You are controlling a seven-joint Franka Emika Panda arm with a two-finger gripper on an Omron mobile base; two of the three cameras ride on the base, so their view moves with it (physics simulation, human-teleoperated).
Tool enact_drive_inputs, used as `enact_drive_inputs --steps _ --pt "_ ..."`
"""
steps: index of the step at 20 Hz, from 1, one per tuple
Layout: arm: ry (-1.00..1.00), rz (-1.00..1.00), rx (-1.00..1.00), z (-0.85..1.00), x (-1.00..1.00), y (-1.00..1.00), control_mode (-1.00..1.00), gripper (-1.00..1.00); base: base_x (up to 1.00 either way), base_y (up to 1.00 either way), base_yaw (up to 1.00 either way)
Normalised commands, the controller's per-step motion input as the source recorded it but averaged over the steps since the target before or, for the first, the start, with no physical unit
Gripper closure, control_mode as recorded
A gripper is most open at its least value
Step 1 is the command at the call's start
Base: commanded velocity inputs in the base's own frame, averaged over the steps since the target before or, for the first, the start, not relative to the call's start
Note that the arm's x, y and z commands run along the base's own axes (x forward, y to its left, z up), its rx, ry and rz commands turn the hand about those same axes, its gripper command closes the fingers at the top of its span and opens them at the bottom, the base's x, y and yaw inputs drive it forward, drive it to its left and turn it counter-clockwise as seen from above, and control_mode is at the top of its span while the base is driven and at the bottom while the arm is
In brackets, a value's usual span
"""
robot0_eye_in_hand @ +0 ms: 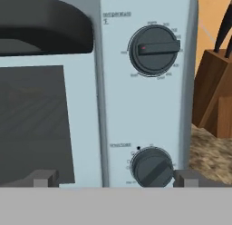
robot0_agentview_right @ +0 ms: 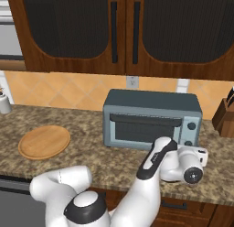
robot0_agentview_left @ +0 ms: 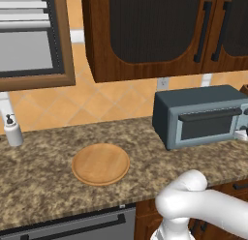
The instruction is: Pick up the kebab skewer and baguette bread, and place them inside the toaster oven. Close the toaster oven door and start by setting the timer.
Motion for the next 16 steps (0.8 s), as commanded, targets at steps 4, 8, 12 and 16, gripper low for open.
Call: enact_drive_inputs --steps 4,8,12,16 --pt "-0.01 0.03 0.0 -0.02 0.0 -0.12 -1.0 -1.0 0.0 0.0 0.0" --pt "0.0 0.05 0.0 0.0 0.01 -0.13 -1.0 -1.0 0.0 0.0 0.0" --pt "0.0 0.06 0.0 -0.04 0.03 -0.11 -1.0 -1.0 0.0 0.0 0.0" --pt "0.0 0.02 0.0 -0.08 0.1 -0.01 -1.0 -1.0 0.0 0.0 0.0"
